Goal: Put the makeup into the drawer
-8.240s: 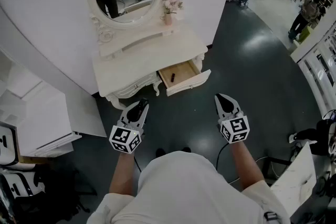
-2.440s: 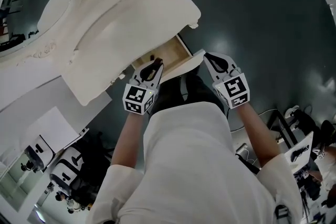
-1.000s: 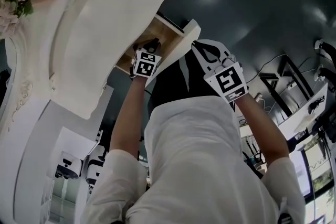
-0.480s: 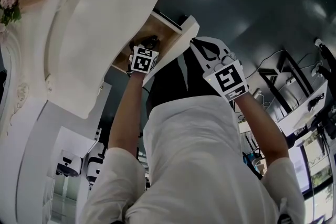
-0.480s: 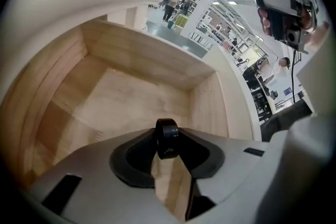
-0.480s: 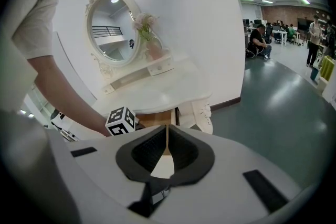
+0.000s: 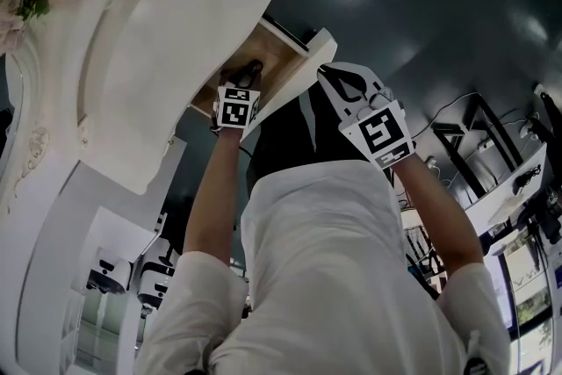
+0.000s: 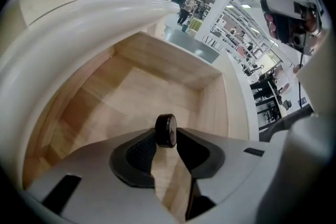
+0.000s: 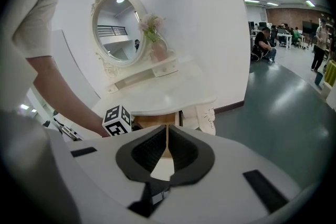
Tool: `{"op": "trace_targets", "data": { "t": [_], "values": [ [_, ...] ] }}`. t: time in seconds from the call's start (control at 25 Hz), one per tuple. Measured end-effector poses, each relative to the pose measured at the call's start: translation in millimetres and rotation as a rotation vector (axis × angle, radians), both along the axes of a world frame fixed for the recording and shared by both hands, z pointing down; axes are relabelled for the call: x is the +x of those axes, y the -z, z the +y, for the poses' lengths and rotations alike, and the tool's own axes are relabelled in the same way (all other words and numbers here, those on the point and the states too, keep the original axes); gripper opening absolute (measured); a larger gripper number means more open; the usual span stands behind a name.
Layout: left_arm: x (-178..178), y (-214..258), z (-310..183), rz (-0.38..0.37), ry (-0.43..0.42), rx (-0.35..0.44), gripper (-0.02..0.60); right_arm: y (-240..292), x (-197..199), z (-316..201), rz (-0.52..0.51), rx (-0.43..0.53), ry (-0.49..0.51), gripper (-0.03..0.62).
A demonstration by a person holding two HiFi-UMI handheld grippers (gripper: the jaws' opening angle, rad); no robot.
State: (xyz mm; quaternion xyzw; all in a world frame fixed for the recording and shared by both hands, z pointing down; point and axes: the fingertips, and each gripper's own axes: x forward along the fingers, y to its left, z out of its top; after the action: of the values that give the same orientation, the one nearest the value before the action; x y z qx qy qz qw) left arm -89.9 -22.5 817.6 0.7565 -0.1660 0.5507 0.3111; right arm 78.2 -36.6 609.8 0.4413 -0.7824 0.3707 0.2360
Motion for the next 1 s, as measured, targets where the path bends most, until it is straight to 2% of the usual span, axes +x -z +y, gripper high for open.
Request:
{"op": "trace_targets", "data": {
  "t": [0.56,0.84,1.0],
  "values": [
    [-19,15,-10,-0.026,0.152,0.081,0.129,21,-1,11,0.031,0.077,0.095,0.034],
    [-18,60,-14,0.019,0.227,0.17,0.115,46,-2,12,0.056,0.138,0.178,0.034],
    [-20,97,-19,0.067,0.3,0.247,0.095,60,-8,6,0.077,0.183,0.242,0.034]
  ]
}}
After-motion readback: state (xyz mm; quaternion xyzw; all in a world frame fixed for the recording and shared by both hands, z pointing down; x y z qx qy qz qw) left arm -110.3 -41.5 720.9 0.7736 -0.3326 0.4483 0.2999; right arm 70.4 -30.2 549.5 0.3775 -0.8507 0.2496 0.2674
